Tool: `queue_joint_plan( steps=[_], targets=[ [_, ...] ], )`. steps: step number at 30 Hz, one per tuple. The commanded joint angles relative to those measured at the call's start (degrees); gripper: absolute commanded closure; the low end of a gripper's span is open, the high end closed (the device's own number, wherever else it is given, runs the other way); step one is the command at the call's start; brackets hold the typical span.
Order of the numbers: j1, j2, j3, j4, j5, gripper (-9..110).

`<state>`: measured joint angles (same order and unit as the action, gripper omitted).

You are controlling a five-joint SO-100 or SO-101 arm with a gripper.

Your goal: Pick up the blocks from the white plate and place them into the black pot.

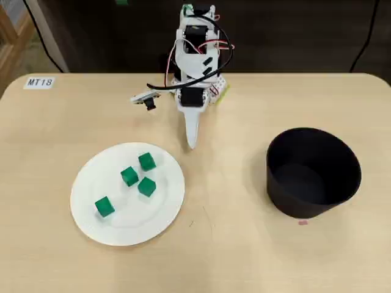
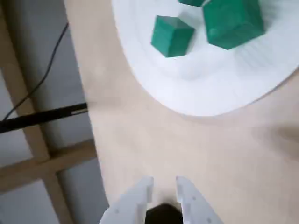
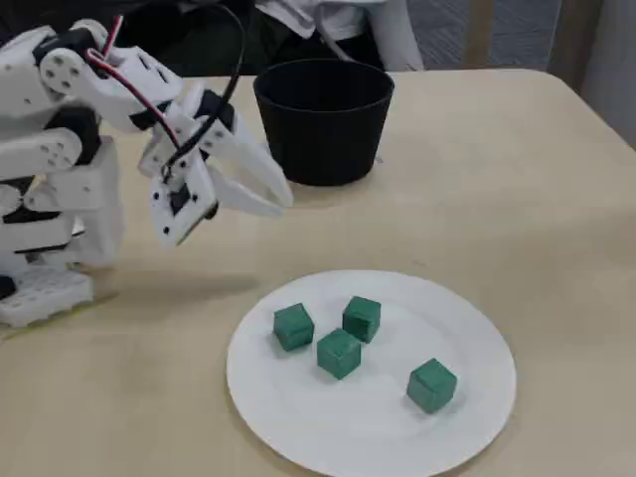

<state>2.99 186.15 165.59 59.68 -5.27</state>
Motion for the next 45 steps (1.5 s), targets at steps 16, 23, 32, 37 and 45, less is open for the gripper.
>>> queue_joint_plan(
  steps=[16, 23, 32, 37, 45],
  targets=[
    [4.8, -59.4, -68.5, 14.1, -5.6, 104],
    [10.0, -85.4, -89.3, 22.0, -4.0, 104],
    [14.6, -115.2, -125.2, 35.2, 3.7, 104],
    [19.2, -118.9, -126.1, 35.2, 9.2, 104],
    [23.6, -125.2, -126.1, 35.3, 16.1, 104]
  ],
)
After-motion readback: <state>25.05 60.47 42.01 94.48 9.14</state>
